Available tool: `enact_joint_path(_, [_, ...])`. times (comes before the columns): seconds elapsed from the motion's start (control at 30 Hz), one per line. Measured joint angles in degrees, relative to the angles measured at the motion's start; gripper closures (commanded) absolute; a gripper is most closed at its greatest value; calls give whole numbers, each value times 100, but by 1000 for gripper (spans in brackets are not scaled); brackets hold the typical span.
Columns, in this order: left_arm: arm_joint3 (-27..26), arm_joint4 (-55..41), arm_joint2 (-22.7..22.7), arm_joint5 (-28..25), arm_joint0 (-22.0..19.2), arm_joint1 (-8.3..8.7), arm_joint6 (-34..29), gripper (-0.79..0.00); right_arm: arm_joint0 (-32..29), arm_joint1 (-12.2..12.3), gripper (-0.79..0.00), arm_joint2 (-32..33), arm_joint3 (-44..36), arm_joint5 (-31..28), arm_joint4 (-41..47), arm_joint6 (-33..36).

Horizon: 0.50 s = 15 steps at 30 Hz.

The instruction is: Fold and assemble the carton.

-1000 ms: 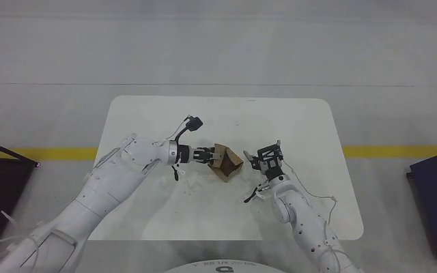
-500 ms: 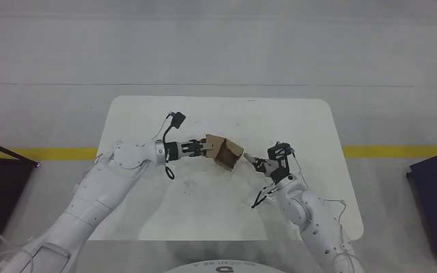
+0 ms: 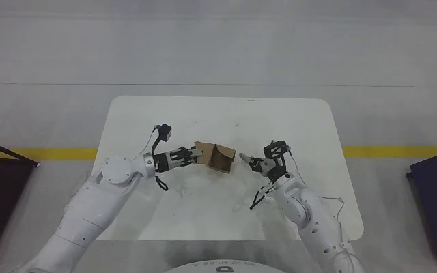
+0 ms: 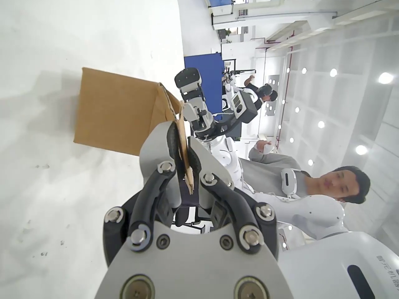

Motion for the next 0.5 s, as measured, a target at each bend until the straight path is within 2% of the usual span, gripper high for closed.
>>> enact_joint_path(0.27, [0, -7, 3, 13, 5, -1, 12, 0, 13, 0, -785, -17, -30, 8, -49, -21])
enact_joint_path(0.37, [-87, -74, 16, 308, 74, -12, 212, 0, 10, -4, -785, -116, -193, -36, -459, -393])
enact_joint_path(0.5, [-198, -555, -124, 978, 288, -5, 453, 0, -101, 25, -785, -122, -339, -257, -1015, -1004])
